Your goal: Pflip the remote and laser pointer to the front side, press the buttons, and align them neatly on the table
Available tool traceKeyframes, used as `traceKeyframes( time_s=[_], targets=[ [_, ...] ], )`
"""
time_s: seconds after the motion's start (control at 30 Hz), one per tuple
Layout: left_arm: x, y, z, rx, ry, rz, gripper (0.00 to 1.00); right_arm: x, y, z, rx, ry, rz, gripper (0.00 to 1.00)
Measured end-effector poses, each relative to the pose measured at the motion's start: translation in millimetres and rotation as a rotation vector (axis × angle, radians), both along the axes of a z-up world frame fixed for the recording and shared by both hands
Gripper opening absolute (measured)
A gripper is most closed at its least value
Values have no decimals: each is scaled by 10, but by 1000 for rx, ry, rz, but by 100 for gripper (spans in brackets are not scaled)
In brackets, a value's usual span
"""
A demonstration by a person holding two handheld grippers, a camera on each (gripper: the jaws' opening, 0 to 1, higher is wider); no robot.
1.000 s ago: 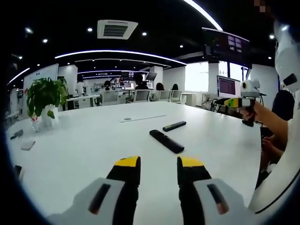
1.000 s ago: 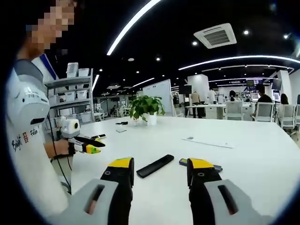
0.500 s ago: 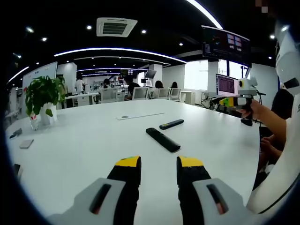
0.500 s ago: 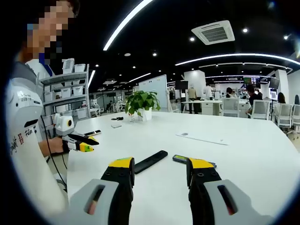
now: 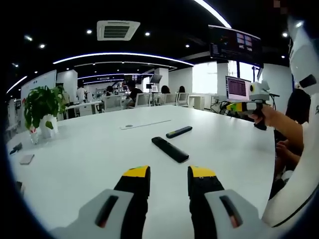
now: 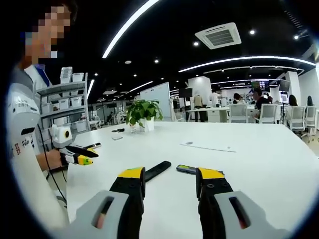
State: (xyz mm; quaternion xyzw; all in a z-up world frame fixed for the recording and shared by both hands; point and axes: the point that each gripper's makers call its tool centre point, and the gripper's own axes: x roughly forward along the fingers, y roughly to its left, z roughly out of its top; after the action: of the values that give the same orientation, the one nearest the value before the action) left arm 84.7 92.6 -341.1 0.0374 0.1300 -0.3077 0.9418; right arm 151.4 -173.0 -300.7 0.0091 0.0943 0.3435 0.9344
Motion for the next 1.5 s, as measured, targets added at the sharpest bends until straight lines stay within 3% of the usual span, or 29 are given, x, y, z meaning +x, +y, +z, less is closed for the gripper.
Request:
traceKeyframes(
  time_s=[0.33,0.5,0.6,0.73,0.87,1.07,1.33,1.5],
  targets=[
    [-40,-22,4,11,-5,-11,32,107,-67,-112,-42,22,-21,40],
    [-63,-15,-22,13,-6,-8,32,195,-151,-122,27,48,-43,40],
    [-75,20,-37,12,-1,2,31,230,-140,-172,31,49,-41,39],
    [-85,67,-27,16,-3,7,31,243,-112,-306,-2,50,-47,38],
    [-79,134,-7,15,-9,22,31,197,-83,-424,-91,28,-34,38],
    [-97,154,-55,6,0,32,31,182,-93,-524,-121,66,-12,37],
    [-99,108,-64,16,-3,19,31,182,-48,-484,-93,43,-7,36],
    [-94,95,-61,14,-4,17,31,198,-64,-455,-83,68,-1,37]
  ],
)
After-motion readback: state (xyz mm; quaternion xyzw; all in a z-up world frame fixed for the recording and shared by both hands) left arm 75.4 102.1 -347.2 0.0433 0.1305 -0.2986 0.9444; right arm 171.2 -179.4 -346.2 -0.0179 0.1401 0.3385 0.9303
